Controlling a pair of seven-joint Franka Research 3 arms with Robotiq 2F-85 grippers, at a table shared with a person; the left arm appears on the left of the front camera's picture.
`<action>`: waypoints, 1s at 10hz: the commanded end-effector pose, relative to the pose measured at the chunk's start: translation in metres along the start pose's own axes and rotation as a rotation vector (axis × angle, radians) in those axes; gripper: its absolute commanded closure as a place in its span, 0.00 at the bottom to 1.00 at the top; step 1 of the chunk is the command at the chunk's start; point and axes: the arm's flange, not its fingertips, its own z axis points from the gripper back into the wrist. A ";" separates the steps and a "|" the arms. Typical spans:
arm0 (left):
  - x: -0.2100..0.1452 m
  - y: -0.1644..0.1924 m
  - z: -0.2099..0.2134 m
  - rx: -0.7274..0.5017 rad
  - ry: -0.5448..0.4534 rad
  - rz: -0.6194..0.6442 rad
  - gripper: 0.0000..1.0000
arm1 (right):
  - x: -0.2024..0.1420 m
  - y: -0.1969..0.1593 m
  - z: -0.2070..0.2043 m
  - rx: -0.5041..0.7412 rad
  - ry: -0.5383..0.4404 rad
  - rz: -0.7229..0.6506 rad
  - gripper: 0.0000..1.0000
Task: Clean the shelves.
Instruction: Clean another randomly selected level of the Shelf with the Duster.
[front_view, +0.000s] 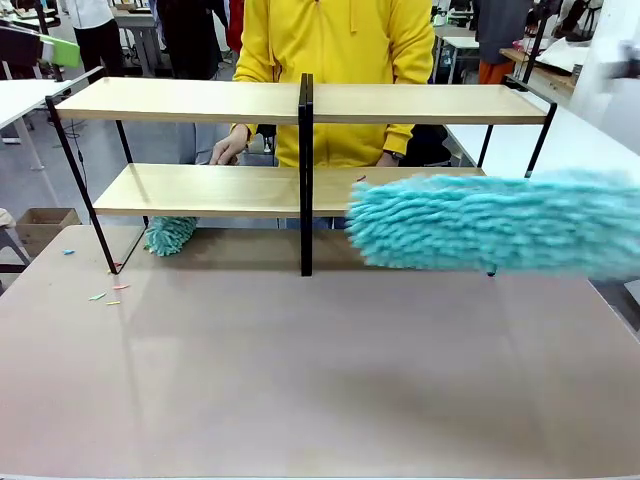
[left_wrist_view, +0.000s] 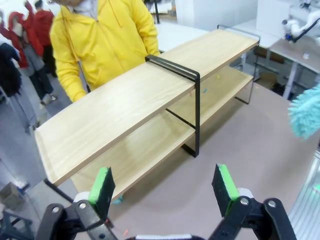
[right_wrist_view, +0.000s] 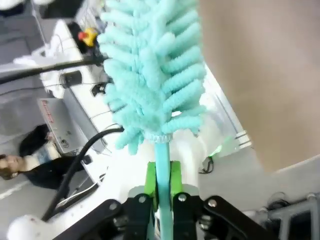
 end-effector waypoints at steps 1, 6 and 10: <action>-0.001 -0.001 -0.001 0.007 0.005 0.008 0.00 | -0.067 0.012 -0.023 -0.004 -0.090 -0.059 0.88; -0.001 -0.001 -0.001 0.007 0.005 0.008 0.00 | 0.033 -0.017 -0.032 0.002 -0.140 -0.328 0.88; -0.001 -0.001 -0.001 0.007 0.005 0.008 0.00 | 0.077 -0.041 -0.046 -0.017 -0.155 -0.342 0.88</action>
